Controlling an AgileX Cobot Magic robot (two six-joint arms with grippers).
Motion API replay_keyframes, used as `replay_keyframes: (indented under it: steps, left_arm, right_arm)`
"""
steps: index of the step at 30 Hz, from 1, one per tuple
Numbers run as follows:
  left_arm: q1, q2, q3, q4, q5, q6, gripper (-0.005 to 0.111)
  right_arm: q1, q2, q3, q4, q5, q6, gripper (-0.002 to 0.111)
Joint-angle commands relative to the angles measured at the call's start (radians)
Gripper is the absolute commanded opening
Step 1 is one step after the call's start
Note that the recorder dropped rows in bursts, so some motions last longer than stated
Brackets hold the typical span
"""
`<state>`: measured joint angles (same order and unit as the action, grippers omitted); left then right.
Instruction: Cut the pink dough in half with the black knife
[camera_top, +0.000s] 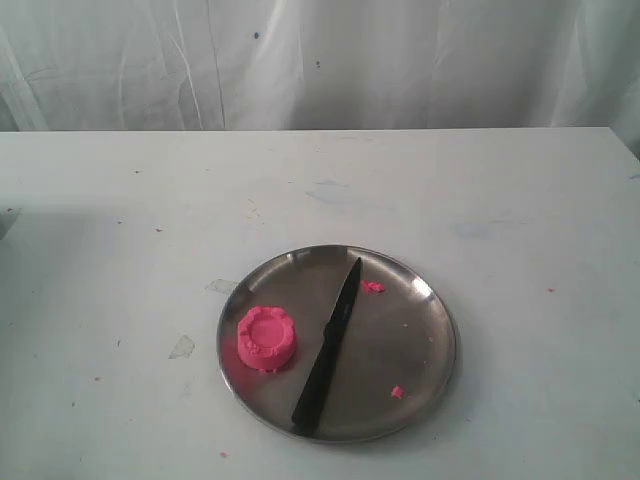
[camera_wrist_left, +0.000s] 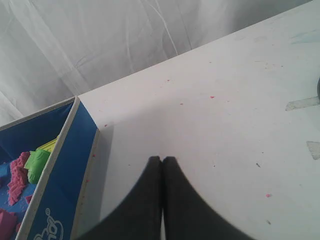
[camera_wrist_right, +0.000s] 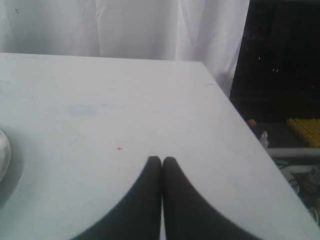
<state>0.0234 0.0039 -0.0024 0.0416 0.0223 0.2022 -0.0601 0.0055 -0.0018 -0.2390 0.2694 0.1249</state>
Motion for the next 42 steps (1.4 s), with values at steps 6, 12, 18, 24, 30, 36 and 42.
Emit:
replay_keyframes:
  steps: [6,12,18,24,30,36,42]
  left_arm:
    - [0.004,-0.004,0.002,-0.007,0.001,0.003,0.000]
    - [0.004,-0.004,0.002,-0.007,0.001,0.003,0.000]
    - [0.004,-0.004,0.002,-0.007,0.001,0.003,0.000]
    - [0.004,-0.004,0.002,-0.007,0.001,0.003,0.000]
    - [0.004,-0.004,0.002,-0.007,0.001,0.003,0.000]
    - [0.004,-0.004,0.002,-0.007,0.001,0.003,0.000]
    - [0.004,-0.004,0.002,-0.007,0.001,0.003,0.000]
  right_arm:
    - [0.001,-0.005,0.002,0.119,-0.164,0.105,0.000]
    - [0.001,-0.005,0.002,0.374,-0.433,0.400,0.000]
    - [0.001,-0.005,0.002,0.385,-0.898,0.411,0.000]
    - [0.001,-0.005,-0.126,0.363,-1.319,0.411,0.000]
    - [0.001,-0.005,-0.435,0.034,-0.813,0.329,0.000]
    - [0.001,0.233,-0.515,-0.240,-0.563,0.181,0.000]
    - [0.001,0.548,-0.515,-0.236,-0.526,0.244,0.000]
